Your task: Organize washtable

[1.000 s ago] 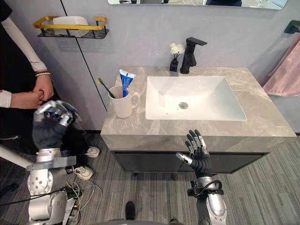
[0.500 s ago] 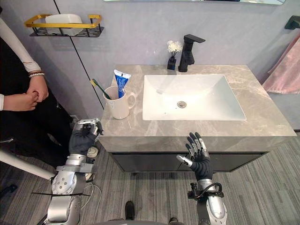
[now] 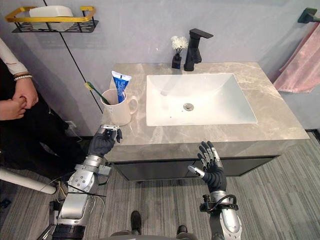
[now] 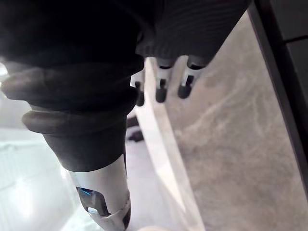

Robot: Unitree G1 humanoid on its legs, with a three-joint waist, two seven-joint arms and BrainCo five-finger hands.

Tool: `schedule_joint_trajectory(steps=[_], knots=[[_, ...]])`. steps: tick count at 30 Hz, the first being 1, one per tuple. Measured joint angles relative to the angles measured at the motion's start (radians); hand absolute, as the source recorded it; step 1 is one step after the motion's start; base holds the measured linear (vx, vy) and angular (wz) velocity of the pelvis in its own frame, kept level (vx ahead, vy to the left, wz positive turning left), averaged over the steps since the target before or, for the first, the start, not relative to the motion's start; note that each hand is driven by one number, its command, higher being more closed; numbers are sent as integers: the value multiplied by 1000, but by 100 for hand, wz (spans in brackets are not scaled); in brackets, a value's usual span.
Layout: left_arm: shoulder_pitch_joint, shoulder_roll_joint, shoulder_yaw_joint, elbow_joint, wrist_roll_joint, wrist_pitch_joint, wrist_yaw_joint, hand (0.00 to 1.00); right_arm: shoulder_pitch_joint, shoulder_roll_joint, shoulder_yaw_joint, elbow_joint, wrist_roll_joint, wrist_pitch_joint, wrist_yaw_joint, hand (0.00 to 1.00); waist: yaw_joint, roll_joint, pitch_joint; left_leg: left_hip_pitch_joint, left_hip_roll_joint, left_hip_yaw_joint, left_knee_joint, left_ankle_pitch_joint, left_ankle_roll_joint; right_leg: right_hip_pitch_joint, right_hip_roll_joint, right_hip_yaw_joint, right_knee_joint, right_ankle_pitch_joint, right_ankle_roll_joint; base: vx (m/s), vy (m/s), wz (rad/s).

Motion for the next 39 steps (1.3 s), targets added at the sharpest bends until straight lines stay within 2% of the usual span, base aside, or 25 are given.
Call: schedule_joint_trajectory(steps=[7,19,24,39], knots=[[-60,22,10,62,12,20,3,100,-1,-7,1,0,0,3,0,0,-2,0,12,0,7,3,0,-1,-1,-1,1,2,-2,0,-1,15,-2,-1],[-105,33,27,121,22,27,39,100,-8,-10,0,-1,1,3,0,0,-1,-4,28,-4,6,6,0,-7,-6,-4,4,4,-6,0,-1,0,0,0],[-153,71,33,150,22,27,45,100,-6,-11,0,-6,8,3,0,0,-3,-8,35,-17,6,11,0,-6,-1,-21,5,9,-4,0,-1,9,5,-2],[-276,117,52,214,21,27,65,100,-10,-31,2,-54,8,3,-2,0,-3,-19,65,-32,7,31,0,-8,1,-52,5,30,6,1,-2,9,5,-4]])
